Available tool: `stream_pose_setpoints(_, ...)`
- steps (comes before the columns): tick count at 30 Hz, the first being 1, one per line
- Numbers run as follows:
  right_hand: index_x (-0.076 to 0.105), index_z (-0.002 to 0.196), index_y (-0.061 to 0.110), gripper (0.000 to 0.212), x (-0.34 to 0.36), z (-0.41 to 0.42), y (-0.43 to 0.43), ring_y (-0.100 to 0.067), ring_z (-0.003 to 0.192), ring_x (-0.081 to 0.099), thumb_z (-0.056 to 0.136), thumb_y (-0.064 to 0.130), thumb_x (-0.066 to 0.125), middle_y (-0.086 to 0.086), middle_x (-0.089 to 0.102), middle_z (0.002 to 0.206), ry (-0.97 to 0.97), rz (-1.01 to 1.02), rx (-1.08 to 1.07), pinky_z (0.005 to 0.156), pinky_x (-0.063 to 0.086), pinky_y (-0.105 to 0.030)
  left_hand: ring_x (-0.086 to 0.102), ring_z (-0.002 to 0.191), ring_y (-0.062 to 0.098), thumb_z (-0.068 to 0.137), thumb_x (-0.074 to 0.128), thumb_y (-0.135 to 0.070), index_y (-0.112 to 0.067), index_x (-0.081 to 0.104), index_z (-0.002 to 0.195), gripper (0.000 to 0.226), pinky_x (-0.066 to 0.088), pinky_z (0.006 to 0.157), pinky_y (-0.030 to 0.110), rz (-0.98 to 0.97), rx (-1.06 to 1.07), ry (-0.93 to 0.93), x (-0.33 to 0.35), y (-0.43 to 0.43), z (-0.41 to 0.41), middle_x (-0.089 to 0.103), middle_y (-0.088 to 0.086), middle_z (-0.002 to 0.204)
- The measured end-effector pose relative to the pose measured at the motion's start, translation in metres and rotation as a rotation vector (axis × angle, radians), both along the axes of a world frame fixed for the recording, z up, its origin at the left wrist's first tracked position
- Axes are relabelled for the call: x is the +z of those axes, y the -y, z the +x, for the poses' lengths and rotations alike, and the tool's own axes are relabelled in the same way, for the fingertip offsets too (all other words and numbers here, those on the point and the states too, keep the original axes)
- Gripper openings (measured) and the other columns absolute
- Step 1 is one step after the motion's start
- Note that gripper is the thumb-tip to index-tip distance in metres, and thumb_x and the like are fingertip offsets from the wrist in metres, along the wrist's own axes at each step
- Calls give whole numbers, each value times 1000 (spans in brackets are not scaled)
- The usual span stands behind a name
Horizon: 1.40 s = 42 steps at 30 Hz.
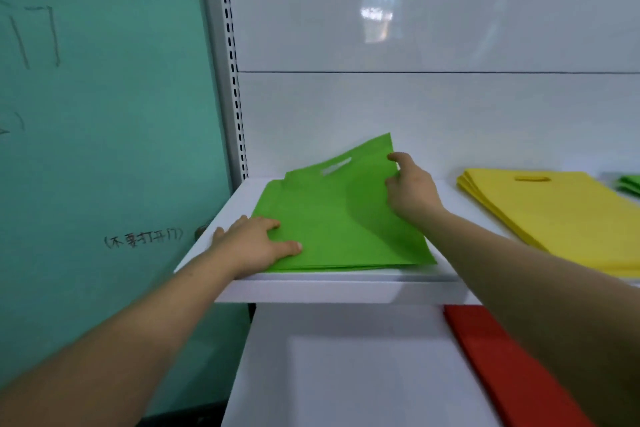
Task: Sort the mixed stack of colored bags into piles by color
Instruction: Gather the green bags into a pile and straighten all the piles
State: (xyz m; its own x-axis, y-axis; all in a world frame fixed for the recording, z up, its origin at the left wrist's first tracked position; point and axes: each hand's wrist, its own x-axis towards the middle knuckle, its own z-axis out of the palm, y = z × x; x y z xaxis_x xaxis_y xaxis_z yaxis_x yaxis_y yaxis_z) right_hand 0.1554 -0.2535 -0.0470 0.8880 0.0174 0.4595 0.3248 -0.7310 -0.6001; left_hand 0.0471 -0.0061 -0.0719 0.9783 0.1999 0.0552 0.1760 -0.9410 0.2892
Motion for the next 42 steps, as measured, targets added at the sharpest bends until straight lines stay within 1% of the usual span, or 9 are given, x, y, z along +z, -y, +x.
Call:
stream_pose_setpoints(5, 49, 133, 7, 39, 15, -54, 15, -25, 110, 52, 95, 3, 46, -12, 55, 127, 369, 85, 72, 92, 34, -24, 22, 143, 19, 71, 62, -70, -36, 28, 146, 89, 12, 117, 46, -62, -150, -56, 14, 0, -5, 28, 0, 154)
stream_pose_setpoints(9, 50, 131, 11, 36, 30, -85, 45, -2, 72, 43, 95, 5, 47, -2, 53, 107, 486, 263, 22, 77, 37, -26, 44, 125, 19, 80, 74, -29, -28, 43, 139, 67, 37, 101, 30, -631, -263, 181, 26, 30, -16, 40, 7, 144)
stream_pose_setpoints(14, 52, 126, 20, 35, 34, -129, 119, 4, 67, 37, 92, 19, 44, 4, 48, 100, 554, 361, -86, 64, 32, -17, 51, 114, 13, 81, 69, -4, -32, 56, 121, 51, 43, 98, 32, -902, -385, 434, 33, 89, -27, 52, 0, 128)
stream_pose_setpoints(18, 52, 125, 24, 31, 30, -177, 195, -1, 49, 35, 96, 15, 49, 5, 49, 77, 474, 372, -269, 48, 31, -17, 49, 69, -7, 82, 67, 1, -25, 54, 129, 55, 39, 60, 5, -846, -500, 520, 33, 167, -42, 60, -10, 101)
stream_pose_setpoints(25, 52, 132, 21, 38, 22, -281, 341, -10, 71, 47, 94, 20, 59, 0, 56, 100, 380, 328, -573, 62, 38, -16, 56, 114, 13, 82, 67, -2, -21, 50, 135, 58, 43, 102, 31, -820, -737, 413, 35, 330, -87, 56, -4, 125)
stream_pose_setpoints(27, 51, 133, 20, 41, 19, -314, 384, -10, 83, 50, 94, 20, 59, 2, 56, 107, 376, 315, -652, 79, 43, -23, 56, 114, 15, 82, 67, 0, -18, 50, 135, 58, 43, 101, 31, -841, -810, 391, 33, 380, -102, 58, 0, 127)
stream_pose_setpoints(33, 44, 138, 25, 43, 8, -410, 495, -10, 59, 44, 96, 23, 54, 7, 52, 85, 316, 334, -842, 49, 42, -19, 58, 109, 16, 83, 66, -1, -16, 49, 136, 57, 45, 97, 30, -881, -1005, 260, 28, 520, -143, 59, 4, 124)
stream_pose_setpoints(38, 42, 140, 22, 46, 3, -455, 564, -13, 72, 49, 96, 24, 55, 0, 58, 101, 300, 261, -997, 70, 48, -31, 52, 114, 13, 85, 64, -4, -15, 47, 138, 56, 37, 97, 20, -818, -1130, 189, 27, 610, -161, 54, 6, 134)
stream_pose_setpoints(42, 36, 144, 24, 50, -3, -457, 614, -3, 63, 42, 97, 26, 53, -2, 58, 113, 246, 236, -1063, 66, 47, -31, 49, 106, 9, 87, 62, -6, -15, 43, 141, 58, 35, 86, 18, -758, -1191, 145, 27, 668, -153, 50, 5, 139)
